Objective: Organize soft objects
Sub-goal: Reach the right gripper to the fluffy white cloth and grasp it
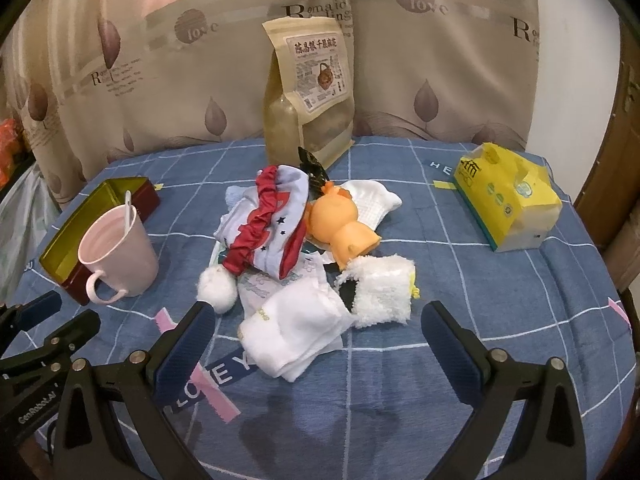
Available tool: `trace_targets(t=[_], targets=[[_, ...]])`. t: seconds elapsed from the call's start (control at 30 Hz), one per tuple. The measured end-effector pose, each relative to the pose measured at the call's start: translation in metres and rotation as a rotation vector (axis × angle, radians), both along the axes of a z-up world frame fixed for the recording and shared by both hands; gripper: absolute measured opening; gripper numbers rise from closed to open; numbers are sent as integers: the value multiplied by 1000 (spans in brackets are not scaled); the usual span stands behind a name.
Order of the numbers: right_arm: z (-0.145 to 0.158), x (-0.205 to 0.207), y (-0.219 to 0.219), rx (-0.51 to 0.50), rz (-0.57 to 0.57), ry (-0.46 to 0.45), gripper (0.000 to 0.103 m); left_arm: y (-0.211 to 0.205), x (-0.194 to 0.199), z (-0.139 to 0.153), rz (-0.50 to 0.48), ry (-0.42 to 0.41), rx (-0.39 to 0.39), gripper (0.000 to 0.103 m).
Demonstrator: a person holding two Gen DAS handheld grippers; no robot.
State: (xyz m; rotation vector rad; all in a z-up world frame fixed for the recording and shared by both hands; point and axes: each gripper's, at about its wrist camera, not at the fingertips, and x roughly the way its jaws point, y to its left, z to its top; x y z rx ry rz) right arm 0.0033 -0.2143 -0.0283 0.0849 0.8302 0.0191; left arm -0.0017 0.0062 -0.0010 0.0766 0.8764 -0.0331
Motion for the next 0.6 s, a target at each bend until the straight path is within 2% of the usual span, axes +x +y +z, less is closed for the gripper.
trace_targets(t=[0.3,0.4,0.5,0.6], targets=[[-4,7,-27,-25,-66,12,101,1,3,-4,-6,8,1,61],[-9,10,-39,-37,-94,29,95,0,4,-5,-10,8,0,61],[-17,14,-51,-24,-119,57,83,-1,6,-7,-21,10,2,61],[-27,20,-58,-20,-122,86,79,-3,8,-9,-36,11,1,61]])
